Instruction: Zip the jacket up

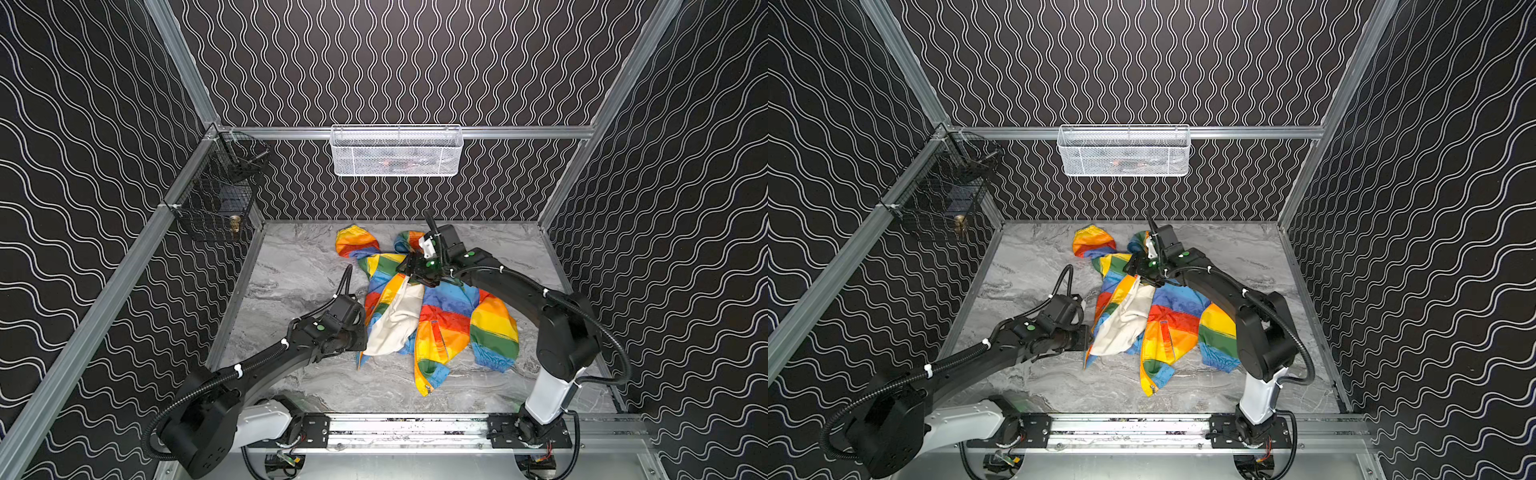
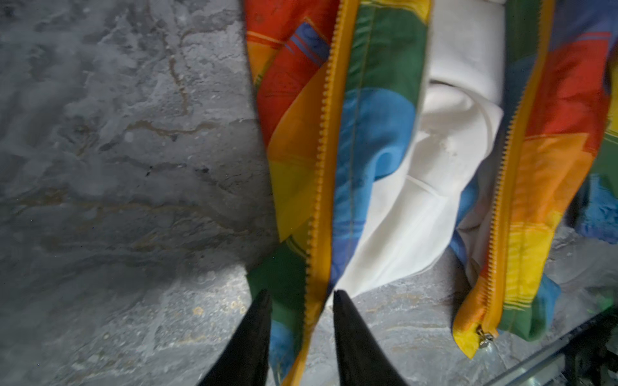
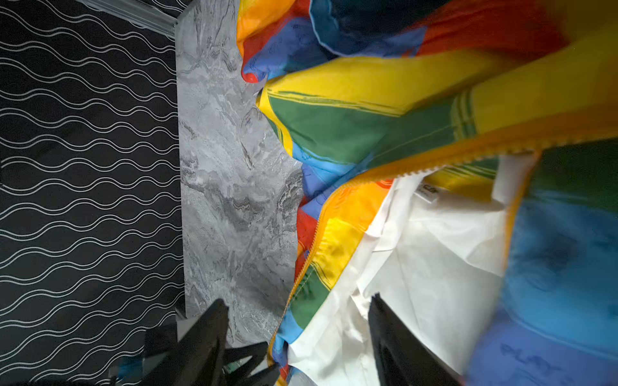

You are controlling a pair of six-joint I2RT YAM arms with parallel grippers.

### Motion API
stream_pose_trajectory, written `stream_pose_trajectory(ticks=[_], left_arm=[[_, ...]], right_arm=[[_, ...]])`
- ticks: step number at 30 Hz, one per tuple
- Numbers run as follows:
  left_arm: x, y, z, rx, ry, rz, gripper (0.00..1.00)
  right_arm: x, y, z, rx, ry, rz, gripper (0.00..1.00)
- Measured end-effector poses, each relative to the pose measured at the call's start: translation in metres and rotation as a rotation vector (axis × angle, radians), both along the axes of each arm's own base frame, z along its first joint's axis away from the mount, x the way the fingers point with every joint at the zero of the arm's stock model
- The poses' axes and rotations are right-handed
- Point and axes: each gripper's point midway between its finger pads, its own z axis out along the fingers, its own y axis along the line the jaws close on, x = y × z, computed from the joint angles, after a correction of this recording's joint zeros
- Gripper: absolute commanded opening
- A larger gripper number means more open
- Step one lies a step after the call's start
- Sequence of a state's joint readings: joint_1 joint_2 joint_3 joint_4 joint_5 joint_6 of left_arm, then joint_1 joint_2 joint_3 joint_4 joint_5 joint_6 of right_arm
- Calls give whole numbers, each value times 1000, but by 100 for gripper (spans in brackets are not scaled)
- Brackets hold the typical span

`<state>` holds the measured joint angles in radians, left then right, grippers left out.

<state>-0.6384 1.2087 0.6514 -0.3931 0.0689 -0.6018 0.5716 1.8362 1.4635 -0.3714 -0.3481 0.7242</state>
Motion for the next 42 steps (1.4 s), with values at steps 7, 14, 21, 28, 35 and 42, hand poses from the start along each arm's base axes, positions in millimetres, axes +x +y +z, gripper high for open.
stream_pose_trajectory(ticks=[7, 14, 21, 28, 35, 42], left_arm=[[-6, -26, 13, -73, -11, -88, 3], [-19, -46, 12, -92, -7, -175, 0], [-26, -51, 8, -91, 1, -202, 2], [-31, -51, 3, -86, 7, -214, 1], [-32, -52, 3, -86, 8, -221, 0], [-32, -53, 3, -87, 5, -222, 0]], right_arm=[[3, 14, -13, 19, 35, -6, 68], [11, 9, -11, 27, 28, -35, 69], [29, -15, -9, 16, 16, -114, 62], [41, -24, -31, -1, 58, -157, 55], [47, -29, -47, 9, 106, -198, 57], [35, -37, -59, 27, 154, -227, 63]])
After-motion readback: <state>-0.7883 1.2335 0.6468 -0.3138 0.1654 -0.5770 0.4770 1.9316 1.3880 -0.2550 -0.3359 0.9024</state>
